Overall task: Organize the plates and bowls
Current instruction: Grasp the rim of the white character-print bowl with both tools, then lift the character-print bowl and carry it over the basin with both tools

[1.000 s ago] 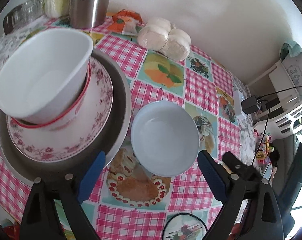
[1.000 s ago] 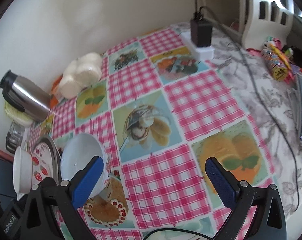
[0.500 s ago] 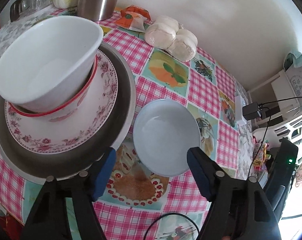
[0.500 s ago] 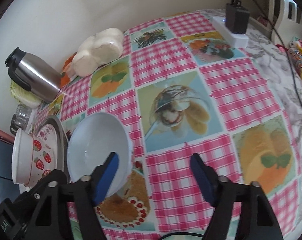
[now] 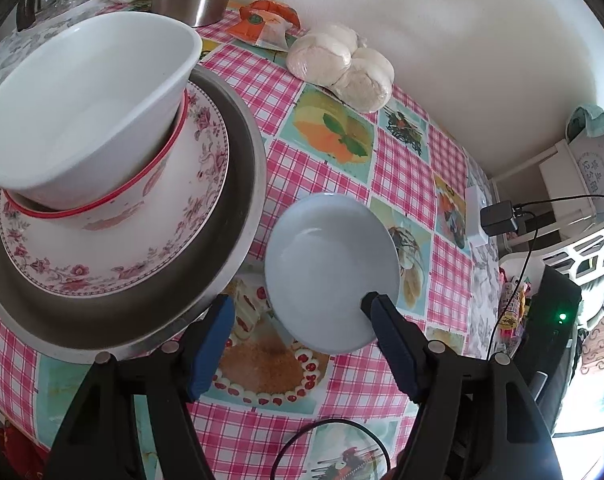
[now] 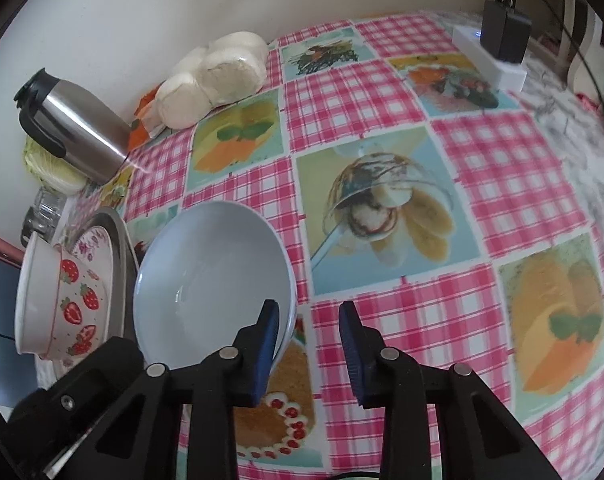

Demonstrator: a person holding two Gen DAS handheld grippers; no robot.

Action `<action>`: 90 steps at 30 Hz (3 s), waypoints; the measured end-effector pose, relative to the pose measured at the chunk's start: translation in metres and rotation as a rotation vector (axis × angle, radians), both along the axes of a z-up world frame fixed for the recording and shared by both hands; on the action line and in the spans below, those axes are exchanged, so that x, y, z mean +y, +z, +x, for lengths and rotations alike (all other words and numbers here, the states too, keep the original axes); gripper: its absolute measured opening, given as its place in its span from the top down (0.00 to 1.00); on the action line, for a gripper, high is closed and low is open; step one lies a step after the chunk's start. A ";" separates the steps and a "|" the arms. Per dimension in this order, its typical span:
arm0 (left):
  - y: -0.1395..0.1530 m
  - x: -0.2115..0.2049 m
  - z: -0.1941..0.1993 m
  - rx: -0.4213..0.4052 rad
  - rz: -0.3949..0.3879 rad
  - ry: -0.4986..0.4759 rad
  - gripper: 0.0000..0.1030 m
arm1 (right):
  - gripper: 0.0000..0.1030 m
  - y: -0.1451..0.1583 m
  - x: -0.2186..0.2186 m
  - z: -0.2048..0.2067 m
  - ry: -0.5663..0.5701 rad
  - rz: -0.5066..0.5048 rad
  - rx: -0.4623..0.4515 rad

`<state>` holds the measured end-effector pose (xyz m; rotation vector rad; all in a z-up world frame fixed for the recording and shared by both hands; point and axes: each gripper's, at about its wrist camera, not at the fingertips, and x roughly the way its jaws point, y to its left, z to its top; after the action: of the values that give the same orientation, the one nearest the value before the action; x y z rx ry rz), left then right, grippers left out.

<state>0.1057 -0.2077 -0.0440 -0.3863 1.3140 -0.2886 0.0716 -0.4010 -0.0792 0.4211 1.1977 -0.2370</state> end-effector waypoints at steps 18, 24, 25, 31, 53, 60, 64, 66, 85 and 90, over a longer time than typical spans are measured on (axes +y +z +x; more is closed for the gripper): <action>-0.030 -0.025 0.003 0.060 0.011 -0.085 0.41 | 0.67 -0.007 -0.037 -0.020 -0.115 0.044 0.014; -0.035 -0.035 0.006 0.039 0.024 -0.110 0.47 | 0.67 -0.009 -0.031 -0.017 -0.082 0.006 0.011; -0.035 -0.035 0.007 0.032 0.026 -0.113 0.48 | 0.67 -0.009 -0.030 -0.017 -0.081 0.002 0.006; -0.041 -0.038 0.012 0.012 0.032 -0.122 0.54 | 0.67 -0.011 -0.033 -0.018 -0.089 0.012 -0.034; -0.060 -0.041 0.020 0.008 0.006 -0.137 0.81 | 0.76 -0.027 -0.021 -0.004 -0.085 0.083 -0.063; -0.060 -0.042 0.022 0.003 -0.002 -0.149 0.86 | 0.82 -0.023 -0.025 -0.006 -0.099 0.086 -0.069; -0.058 -0.043 0.023 -0.006 0.006 -0.158 0.88 | 0.86 -0.016 -0.025 -0.008 -0.096 0.053 -0.071; -0.057 -0.044 0.023 -0.007 0.000 -0.164 0.88 | 0.87 -0.013 -0.023 -0.008 -0.090 0.030 -0.068; 0.020 -0.032 0.020 -0.153 -0.088 -0.196 0.88 | 0.87 0.070 -0.004 -0.018 -0.076 -0.075 -0.203; 0.047 -0.022 0.013 -0.207 -0.117 -0.203 0.87 | 0.87 0.099 0.007 -0.024 -0.071 -0.104 -0.255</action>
<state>0.1186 -0.2298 0.0032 -0.3120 1.1361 -0.5637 0.0471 -0.3938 0.0193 0.3904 0.9176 -0.2964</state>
